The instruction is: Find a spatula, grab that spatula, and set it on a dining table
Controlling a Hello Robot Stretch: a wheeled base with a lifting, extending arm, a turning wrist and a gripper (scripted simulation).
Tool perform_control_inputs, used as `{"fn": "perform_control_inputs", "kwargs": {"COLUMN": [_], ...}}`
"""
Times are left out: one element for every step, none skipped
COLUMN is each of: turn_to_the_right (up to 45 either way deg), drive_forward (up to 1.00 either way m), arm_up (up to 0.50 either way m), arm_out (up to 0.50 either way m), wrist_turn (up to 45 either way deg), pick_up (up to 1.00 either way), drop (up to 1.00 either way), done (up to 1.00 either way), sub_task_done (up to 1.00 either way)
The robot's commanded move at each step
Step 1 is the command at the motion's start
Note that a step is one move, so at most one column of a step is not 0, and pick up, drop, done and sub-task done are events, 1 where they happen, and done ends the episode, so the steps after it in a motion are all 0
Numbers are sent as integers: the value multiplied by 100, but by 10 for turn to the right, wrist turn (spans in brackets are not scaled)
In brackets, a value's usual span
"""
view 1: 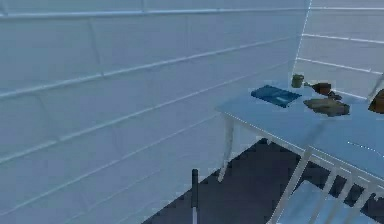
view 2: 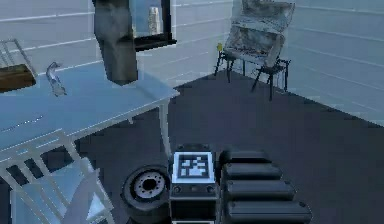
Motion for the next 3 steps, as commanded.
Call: {"fn": "perform_control_inputs", "kwargs": {"turn_to_the_right": [0,-450,-450], "drive_forward": [55,0,0], "arm_up": [0,0,0], "arm_out": [0,0,0], "wrist_turn": [0,0,0], "pick_up": [0,0,0], "drop": [0,0,0], "done": [0,0,0], "sub_task_done": [0,0,0]}}
